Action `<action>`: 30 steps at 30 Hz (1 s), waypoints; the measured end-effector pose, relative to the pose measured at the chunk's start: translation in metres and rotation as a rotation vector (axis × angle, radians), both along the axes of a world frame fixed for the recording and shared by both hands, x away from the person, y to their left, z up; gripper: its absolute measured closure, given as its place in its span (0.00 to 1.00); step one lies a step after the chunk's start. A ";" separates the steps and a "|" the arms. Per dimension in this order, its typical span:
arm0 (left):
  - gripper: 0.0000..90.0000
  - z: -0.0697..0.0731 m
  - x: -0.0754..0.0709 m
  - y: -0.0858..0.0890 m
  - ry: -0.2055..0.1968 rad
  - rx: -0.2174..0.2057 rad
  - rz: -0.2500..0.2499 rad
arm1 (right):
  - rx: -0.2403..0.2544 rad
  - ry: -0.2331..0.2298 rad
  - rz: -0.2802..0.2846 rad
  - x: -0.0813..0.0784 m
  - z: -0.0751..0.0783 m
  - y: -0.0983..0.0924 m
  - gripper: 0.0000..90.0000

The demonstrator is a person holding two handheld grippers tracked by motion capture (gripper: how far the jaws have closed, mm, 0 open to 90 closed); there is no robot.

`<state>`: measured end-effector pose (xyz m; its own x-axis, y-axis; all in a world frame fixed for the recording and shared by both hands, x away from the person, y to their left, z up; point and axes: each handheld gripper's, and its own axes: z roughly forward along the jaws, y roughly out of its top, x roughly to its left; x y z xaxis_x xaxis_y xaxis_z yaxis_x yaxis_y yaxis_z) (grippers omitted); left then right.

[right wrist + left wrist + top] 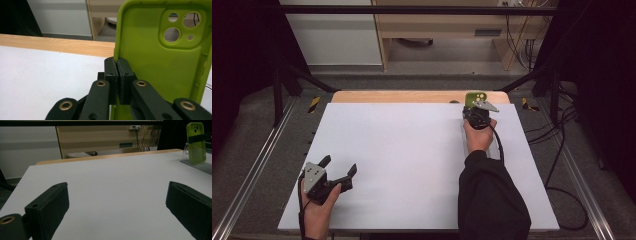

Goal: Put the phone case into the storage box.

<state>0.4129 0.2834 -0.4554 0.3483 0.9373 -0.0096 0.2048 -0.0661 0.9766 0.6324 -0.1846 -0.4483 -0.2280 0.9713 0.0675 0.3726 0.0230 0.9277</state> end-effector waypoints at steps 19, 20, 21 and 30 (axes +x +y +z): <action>0.05 0.000 0.000 0.000 0.000 -0.003 -0.001 | 0.006 0.001 -0.001 0.000 0.000 0.000 0.96; 0.05 0.000 0.000 0.000 0.001 -0.004 -0.001 | 0.006 0.002 -0.001 0.000 0.000 0.000 0.95; 0.05 0.000 0.000 0.000 0.001 -0.004 -0.001 | 0.007 0.002 -0.001 0.000 0.001 0.000 0.95; 0.05 0.000 0.001 0.001 0.002 -0.008 -0.003 | 0.010 -0.002 -0.006 0.000 0.002 0.000 0.93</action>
<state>0.4134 0.2839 -0.4555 0.3513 0.9361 -0.0181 0.2065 -0.0586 0.9767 0.6319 -0.1845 -0.4468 -0.2221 0.9720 0.0765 0.3709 0.0116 0.9286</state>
